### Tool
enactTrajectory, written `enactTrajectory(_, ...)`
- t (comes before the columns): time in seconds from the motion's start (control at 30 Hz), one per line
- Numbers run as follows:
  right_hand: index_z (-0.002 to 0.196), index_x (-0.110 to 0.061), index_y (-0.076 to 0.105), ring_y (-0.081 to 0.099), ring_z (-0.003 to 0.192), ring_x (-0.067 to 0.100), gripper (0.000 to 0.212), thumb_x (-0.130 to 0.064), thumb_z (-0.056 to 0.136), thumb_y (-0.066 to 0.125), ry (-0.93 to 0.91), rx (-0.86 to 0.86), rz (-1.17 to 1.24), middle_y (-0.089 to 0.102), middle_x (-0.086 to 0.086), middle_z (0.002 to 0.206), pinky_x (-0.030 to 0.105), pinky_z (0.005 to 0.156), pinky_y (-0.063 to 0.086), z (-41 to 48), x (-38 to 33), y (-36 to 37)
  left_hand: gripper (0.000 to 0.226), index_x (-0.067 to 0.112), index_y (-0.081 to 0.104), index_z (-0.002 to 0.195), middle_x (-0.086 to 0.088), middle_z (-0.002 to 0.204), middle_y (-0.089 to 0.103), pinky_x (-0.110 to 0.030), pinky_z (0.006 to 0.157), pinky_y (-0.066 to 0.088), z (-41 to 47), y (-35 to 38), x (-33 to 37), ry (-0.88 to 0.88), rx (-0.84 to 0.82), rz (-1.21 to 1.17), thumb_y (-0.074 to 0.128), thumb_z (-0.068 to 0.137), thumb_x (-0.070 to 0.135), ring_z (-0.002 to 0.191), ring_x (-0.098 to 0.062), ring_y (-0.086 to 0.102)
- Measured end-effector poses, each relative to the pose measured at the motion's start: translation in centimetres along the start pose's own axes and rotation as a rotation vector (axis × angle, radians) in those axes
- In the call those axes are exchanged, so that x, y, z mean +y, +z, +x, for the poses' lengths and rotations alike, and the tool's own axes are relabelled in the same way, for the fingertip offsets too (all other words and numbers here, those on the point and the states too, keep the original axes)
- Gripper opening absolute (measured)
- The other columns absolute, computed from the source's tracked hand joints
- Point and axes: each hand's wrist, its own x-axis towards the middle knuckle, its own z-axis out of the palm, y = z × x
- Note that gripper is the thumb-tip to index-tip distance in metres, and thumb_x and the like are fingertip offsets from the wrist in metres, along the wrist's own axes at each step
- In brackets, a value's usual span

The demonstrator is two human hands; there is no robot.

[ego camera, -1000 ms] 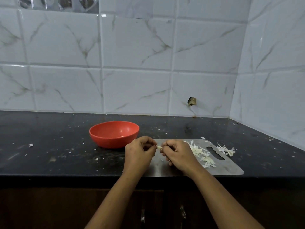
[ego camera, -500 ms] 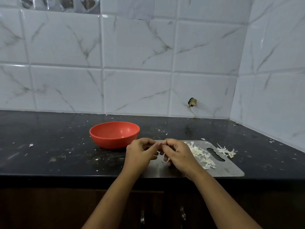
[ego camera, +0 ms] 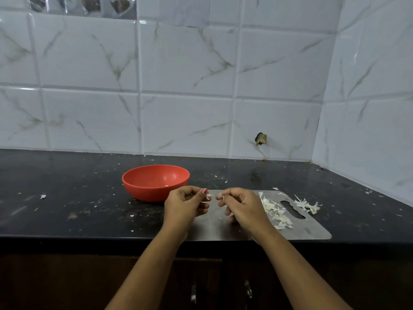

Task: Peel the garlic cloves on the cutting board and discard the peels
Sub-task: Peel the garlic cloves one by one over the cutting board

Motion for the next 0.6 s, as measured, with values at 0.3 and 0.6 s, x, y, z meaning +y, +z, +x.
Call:
enactTrajectory(0.3, 0.085, -0.026, 0.068, 0.063, 0.058, 0.007, 0.010, -0.016, 0.088, 0.069, -0.126, -0.073, -0.105, 0.067, -0.001, 0.071, 0.024, 0.054, 0.053, -0.20, 0.14, 0.22, 0.006, 0.005, 0.071, 0.081, -0.010, 0.070, 0.071, -0.022, 0.055, 0.051, -0.39, 0.14, 0.04, 0.057, -0.034, 0.085, 0.072, 0.083, 0.011, 0.058, -0.014, 0.065)
enactTrajectory(0.6, 0.080, -0.021, 0.070, 0.062, 0.059, 0.007, 0.019, -0.013, 0.092, 0.058, -0.175, -0.069, -0.136, 0.069, -0.001, 0.071, 0.021, 0.051, 0.049, -0.27, 0.33, 0.31, 0.009, 0.008, 0.069, 0.086, -0.006, 0.078, 0.072, -0.019, 0.054, 0.051, -0.40, 0.16, 0.06, 0.089, -0.069, 0.134, 0.067, 0.088, 0.017, 0.064, -0.010, 0.065)
